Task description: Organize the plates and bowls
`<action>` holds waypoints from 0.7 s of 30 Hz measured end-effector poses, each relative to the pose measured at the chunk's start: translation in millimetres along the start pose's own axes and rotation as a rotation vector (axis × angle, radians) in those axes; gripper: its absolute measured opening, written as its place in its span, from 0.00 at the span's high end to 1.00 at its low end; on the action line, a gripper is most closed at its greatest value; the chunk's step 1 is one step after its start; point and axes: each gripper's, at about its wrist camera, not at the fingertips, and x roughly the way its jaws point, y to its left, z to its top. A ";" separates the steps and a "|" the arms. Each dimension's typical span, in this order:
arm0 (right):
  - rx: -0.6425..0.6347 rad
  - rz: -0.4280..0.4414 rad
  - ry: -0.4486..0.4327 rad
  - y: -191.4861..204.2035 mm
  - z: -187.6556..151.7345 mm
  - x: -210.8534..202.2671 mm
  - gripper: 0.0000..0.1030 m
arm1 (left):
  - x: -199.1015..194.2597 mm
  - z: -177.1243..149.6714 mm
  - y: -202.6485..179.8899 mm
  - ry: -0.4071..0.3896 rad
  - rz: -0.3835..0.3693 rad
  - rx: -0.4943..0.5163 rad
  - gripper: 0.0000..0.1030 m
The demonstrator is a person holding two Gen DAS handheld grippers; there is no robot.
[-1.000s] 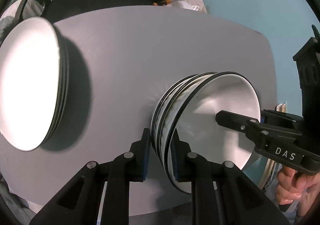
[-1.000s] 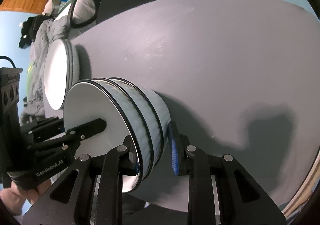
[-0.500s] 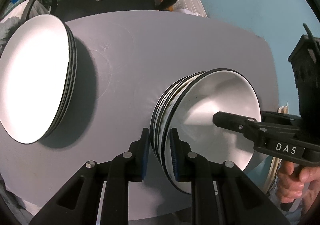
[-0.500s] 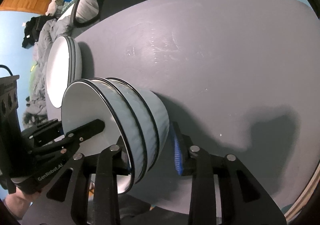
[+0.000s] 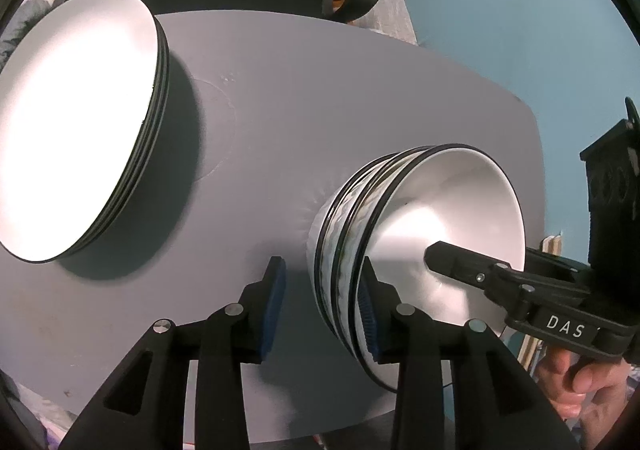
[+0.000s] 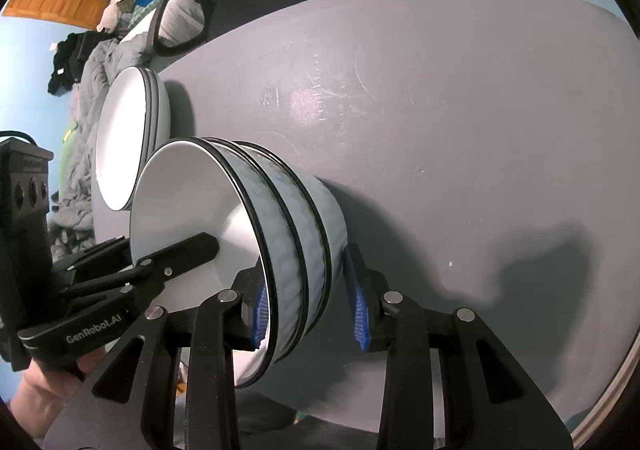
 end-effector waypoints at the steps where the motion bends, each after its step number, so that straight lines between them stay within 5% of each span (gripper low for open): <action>1: 0.005 -0.001 -0.003 -0.4 -0.6 -0.8 0.71 | 1.0 0.0 -0.5 0.003 -0.008 -0.001 0.66; 5: 0.025 -0.027 -0.035 1.5 -5.1 -4.8 0.74 | 7.1 6.9 -0.8 0.026 -0.051 -0.017 0.66; 9: 0.024 -0.068 -0.058 6.4 -7.8 -6.8 0.77 | 5.6 6.9 -4.0 0.027 -0.029 0.002 0.67; 13: 0.041 -0.081 -0.053 9.2 -5.3 -5.6 0.78 | -2.2 4.6 -5.4 0.012 0.013 0.025 0.81; 21: 0.035 -0.073 -0.058 12.4 -5.6 -4.9 0.78 | -5.7 0.8 -0.6 0.029 0.031 0.014 0.82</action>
